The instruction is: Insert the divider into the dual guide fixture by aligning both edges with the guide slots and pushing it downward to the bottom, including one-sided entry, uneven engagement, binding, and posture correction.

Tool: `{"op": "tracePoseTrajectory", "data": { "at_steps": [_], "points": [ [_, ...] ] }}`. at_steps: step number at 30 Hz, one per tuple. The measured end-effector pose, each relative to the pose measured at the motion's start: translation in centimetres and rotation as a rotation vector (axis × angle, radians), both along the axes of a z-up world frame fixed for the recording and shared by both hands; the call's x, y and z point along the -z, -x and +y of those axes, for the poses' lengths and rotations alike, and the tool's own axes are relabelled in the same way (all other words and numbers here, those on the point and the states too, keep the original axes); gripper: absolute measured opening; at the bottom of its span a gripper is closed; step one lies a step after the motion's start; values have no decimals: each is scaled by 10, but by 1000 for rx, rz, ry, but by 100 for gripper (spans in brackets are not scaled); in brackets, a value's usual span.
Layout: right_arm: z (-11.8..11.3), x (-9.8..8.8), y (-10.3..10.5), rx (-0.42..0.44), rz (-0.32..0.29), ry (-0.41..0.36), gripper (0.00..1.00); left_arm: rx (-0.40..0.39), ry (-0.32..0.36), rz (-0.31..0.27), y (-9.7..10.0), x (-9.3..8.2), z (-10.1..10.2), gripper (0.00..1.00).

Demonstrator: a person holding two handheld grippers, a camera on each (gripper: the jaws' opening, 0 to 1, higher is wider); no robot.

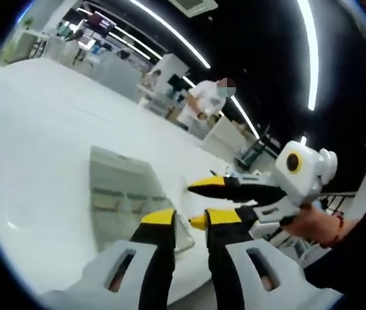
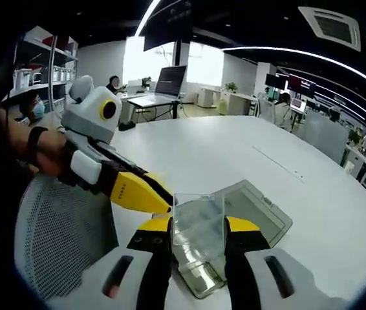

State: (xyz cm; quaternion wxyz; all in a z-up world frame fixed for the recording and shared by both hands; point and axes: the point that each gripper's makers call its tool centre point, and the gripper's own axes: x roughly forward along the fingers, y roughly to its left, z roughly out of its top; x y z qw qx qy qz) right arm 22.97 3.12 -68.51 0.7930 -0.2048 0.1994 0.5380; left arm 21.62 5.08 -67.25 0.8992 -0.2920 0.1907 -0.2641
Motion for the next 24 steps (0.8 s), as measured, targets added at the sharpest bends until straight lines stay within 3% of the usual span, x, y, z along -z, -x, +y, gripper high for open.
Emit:
{"op": "tracePoseTrajectory", "data": {
  "at_steps": [12, 24],
  "points": [
    [5, -4, 3, -4, 5, -18, 27, -45, 76, 29, -1, 2, 4, 4],
    [6, -3, 5, 5, 13, -24, 27, -48, 112, 35, -1, 1, 5, 0]
  ]
}}
